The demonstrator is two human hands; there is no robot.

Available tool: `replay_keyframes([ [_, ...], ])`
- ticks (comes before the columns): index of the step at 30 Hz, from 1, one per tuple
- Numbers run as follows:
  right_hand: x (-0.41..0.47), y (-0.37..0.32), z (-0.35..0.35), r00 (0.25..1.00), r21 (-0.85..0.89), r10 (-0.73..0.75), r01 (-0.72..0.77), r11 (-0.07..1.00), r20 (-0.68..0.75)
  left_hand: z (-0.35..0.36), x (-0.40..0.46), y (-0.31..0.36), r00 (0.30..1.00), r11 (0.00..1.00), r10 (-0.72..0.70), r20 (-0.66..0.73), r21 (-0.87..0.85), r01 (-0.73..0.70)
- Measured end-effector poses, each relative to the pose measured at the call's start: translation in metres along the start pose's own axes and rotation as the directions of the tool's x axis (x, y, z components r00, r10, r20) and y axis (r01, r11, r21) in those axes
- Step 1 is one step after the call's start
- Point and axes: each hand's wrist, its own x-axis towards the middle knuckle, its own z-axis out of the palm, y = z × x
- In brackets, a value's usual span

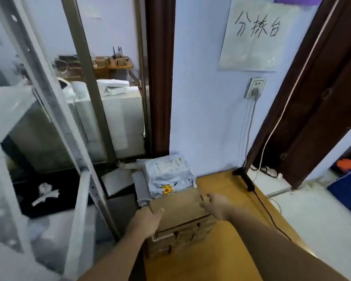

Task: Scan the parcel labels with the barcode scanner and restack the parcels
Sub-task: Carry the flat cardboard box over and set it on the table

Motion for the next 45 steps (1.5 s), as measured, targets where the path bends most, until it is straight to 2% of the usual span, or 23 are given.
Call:
replay_keyframes([
  [2,0.015,0.008,0.014,1.000,0.049,-0.009,0.010,0.999,-0.019,0.020,0.012,-0.003,0.997,0.996,-0.078,0.006,-0.036,0.079],
  [5,0.037,0.023,0.038,1.000,0.147,-0.007,0.008,0.989,-0.009,0.036,0.010,-0.001,0.994,0.994,-0.109,-0.002,-0.030,0.109],
  [10,0.045,0.035,0.055,0.999,0.347,0.036,-0.041,0.937,0.021,0.032,0.001,0.018,0.980,0.986,-0.137,-0.143,-0.113,0.121],
  [12,0.036,0.035,0.048,0.996,0.498,0.084,-0.068,0.865,-0.010,0.018,-0.010,0.032,0.979,0.981,-0.112,-0.173,-0.175,0.082],
  [15,0.011,0.024,0.021,0.987,0.706,0.158,-0.096,0.702,-0.023,-0.013,-0.022,0.055,0.975,0.935,-0.102,-0.198,-0.354,0.026],
  [19,-0.031,0.012,-0.025,0.988,0.849,0.142,-0.029,0.528,-0.055,-0.055,-0.041,0.089,0.989,0.790,-0.070,-0.128,-0.613,-0.023],
  [23,-0.082,0.002,-0.066,0.985,0.887,0.122,0.056,0.459,-0.125,-0.091,-0.063,0.117,1.000,0.690,0.013,0.010,-0.724,-0.001],
  [28,-0.162,0.001,-0.093,0.949,0.863,0.205,0.112,0.493,-0.240,-0.105,-0.111,0.142,0.952,0.654,0.304,0.045,-0.736,-0.174],
  [30,-0.187,0.005,-0.099,0.926,0.849,0.249,0.121,0.515,-0.284,-0.105,-0.130,0.149,0.928,0.666,0.359,0.100,-0.724,-0.179],
  [33,-0.240,0.012,-0.098,0.877,0.838,0.337,0.123,0.532,-0.343,-0.102,-0.166,0.151,0.892,0.690,0.415,0.181,-0.702,-0.178],
  [38,-0.315,0.028,-0.085,0.809,0.846,0.424,0.158,0.510,-0.407,-0.090,-0.224,0.157,0.834,0.678,0.509,0.215,-0.696,-0.234],
  [45,-0.396,0.061,-0.066,0.762,0.842,0.484,0.147,0.519,-0.431,-0.056,-0.295,0.158,0.774,0.674,0.575,0.265,-0.690,-0.264],
])
